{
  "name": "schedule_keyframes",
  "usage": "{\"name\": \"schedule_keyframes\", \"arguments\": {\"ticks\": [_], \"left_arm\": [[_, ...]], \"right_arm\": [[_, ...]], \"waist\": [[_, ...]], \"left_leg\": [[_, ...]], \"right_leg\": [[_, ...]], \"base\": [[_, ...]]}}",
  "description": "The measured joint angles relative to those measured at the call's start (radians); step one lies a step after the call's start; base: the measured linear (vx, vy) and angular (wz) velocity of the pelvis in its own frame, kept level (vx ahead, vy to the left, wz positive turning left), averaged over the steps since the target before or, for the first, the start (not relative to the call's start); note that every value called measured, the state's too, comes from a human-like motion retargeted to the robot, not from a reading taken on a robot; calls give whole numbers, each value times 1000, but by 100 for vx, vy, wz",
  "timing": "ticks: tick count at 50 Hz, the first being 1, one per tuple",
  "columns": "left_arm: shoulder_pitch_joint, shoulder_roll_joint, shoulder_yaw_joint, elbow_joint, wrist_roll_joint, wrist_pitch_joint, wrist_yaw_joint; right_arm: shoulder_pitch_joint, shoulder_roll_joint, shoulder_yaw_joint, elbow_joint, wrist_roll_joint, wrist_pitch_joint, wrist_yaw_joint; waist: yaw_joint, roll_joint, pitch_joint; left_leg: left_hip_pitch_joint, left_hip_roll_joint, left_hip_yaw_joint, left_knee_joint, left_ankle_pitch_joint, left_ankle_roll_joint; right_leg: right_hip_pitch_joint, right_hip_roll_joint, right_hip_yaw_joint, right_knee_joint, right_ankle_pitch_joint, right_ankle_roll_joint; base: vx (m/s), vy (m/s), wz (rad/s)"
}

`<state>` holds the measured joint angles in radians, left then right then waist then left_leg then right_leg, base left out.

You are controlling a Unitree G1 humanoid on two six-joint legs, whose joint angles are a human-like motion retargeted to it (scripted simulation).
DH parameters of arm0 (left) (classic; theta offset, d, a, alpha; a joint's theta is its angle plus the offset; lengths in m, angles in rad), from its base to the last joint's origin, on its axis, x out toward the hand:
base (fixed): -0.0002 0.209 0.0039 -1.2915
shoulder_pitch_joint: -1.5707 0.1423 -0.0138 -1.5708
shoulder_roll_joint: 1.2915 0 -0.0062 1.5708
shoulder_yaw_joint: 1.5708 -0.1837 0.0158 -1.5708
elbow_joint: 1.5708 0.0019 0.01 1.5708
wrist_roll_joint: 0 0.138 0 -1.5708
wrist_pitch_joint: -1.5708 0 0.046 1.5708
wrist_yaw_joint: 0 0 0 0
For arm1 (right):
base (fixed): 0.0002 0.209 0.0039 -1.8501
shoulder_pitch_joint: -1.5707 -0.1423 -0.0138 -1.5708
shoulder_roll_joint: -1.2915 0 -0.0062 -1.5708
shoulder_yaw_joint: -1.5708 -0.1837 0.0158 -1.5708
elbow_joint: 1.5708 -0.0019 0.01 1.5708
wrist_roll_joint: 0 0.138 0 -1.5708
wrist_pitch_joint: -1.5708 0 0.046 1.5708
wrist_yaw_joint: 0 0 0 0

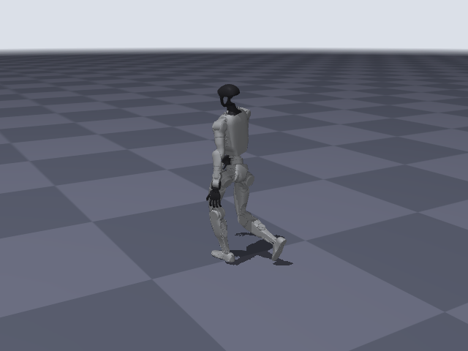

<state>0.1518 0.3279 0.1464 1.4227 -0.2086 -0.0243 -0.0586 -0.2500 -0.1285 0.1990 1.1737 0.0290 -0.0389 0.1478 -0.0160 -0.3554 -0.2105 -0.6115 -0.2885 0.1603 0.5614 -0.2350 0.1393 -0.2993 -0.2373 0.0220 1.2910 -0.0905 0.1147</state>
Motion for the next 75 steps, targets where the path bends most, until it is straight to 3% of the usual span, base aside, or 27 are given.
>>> {"name": "schedule_keyframes", "arguments": {"ticks": [4,7,11,15,18,21,24,28,30,35,38,44,48,50,52,54,56,58,62,69,72,75], "left_arm": [[-136,-3,-80,-92,38,1,13],[-240,-5,-134,-180,72,-8,32],[-356,-5,-195,-305,114,-43,51],[-456,-2,-245,-416,157,-80,48],[-483,-6,-264,-471,174,-100,36],[-475,-24,-261,-484,168,-99,23],[-415,-56,-248,-441,151,-87,7],[-304,-91,-238,-326,171,-54,-29],[-259,-93,-232,-265,203,-27,-53],[-146,-55,-185,-144,237,21,-90],[-57,-27,-120,-96,199,25,-78],[49,-1,-21,-20,122,7,-27],[78,-9,8,-9,94,4,-11],[73,-11,10,-10,82,3,-11],[33,0,-2,-12,65,4,-27],[-11,0,-30,-36,66,-1,-33],[-67,1,-65,-70,80,-1,-32],[-118,-1,-105,-111,101,-6,-27],[-241,8,-173,-203,145,-20,-10],[-393,24,-248,-381,187,-85,11],[-409,22,-257,-434,193,-100,7],[-386,4,-249,-457,188,-99,1]], "right_arm": [[48,-7,5,77,-22,12,16],[103,-30,-13,106,-26,14,8],[192,-57,-50,127,-14,20,0],[259,-77,-93,143,2,29,1],[304,-82,-115,148,-2,34,1],[328,-84,-136,152,-2,40,0],[337,-80,-140,151,8,43,-13],[324,-63,-137,119,30,37,-31],[293,-61,-138,98,35,35,-41],[182,-52,-134,42,35,32,-75],[125,-53,-130,-4,48,18,-87],[43,-69,-98,-75,42,-7,-110],[58,-68,-85,-83,28,-12,-124],[74,-62,-71,-64,22,-7,-117],[72,-51,-54,-17,22,-2,-83],[80,-44,-36,20,13,1,-55],[86,-46,-22,52,-4,5,-34],[107,-50,-11,72,-19,5,-23],[158,-77,-17,77,-33,0,-11],[265,-107,-65,90,-25,5,-1],[302,-109,-89,108,-28,12,0],[322,-111,-112,135,-24,23,-1]], "waist": [[-50,-2,20],[-84,30,49],[-123,70,79],[-131,129,94],[-140,133,74],[-145,159,62],[-140,202,77],[-110,315,97],[-83,338,97],[-5,291,102],[38,250,102],[60,171,69],[52,139,32],[40,108,18],[21,49,38],[-2,19,53],[-22,21,65],[-52,25,70],[-98,76,100],[-121,159,114],[-122,163,88],[-116,184,74]], "left_leg": [[220,-47,-70,-185,-12,-18],[437,-40,-146,-367,-4,-46],[655,-13,-233,-503,-20,-70],[802,48,-289,-593,-38,-93],[844,42,-291,-568,-57,-109],[868,65,-287,-441,-74,-121],[827,107,-276,-121,-43,-158],[599,222,-262,481,172,-275],[465,268,-234,678,212,-275],[133,366,-117,814,-76,-111],[8,355,-79,598,-150,-92],[-47,209,-98,-107,-26,-154],[-89,146,-86,-66,22,-129],[-85,109,-63,-4,40,-98],[-18,44,-30,-15,29,-60],[55,-6,-21,-48,7,-39],[151,-26,-34,-124,-5,-39],[242,-43,-49,-185,-24,-50],[495,-18,-114,-399,-24,-80],[759,56,-190,-561,-61,-120],[792,59,-205,-519,-86,-134],[817,88,-213,-376,-123,-140]], "right_leg": [[-189,-71,-25,165,-191,-99],[-292,-64,-65,88,-321,-136],[-380,2,-98,-188,-356,-103],[-405,130,-108,-594,-297,-33],[-446,155,-67,-698,-297,-10],[-429,179,-52,-634,-254,-34],[-370,227,-50,-499,-242,-86],[-275,356,-98,-457,-297,-186],[-226,393,-98,-480,-334,-215],[-60,393,-53,-605,-406,-218],[44,364,-12,-685,-438,-201],[145,265,36,-709,-481,-151],[135,225,63,-531,-478,-101],[115,173,55,-392,-411,-64],[62,85,55,-182,-275,-21],[-18,13,48,-4,-178,-16],[-111,-28,30,108,-186,-50],[-204,-66,7,157,-267,-87],[-340,-47,-63,12,-382,-116],[-406,114,-124,-608,-336,-35],[-417,139,-111,-698,-322,-30],[-375,165,-105,-623,-287,-65]], "base": [[80,-1,44],[77,-4,51],[75,-6,63],[75,-7,48],[78,-7,50],[86,-9,54],[86,-10,35],[76,-7,8],[77,-4,-2],[79,-2,-3],[82,4,-22],[79,9,3],[77,10,22],[78,7,14],[74,5,12],[72,4,11],[72,3,-10],[71,2,-4],[72,0,8],[71,-4,13],[74,-7,16],[80,-8,17]]}}
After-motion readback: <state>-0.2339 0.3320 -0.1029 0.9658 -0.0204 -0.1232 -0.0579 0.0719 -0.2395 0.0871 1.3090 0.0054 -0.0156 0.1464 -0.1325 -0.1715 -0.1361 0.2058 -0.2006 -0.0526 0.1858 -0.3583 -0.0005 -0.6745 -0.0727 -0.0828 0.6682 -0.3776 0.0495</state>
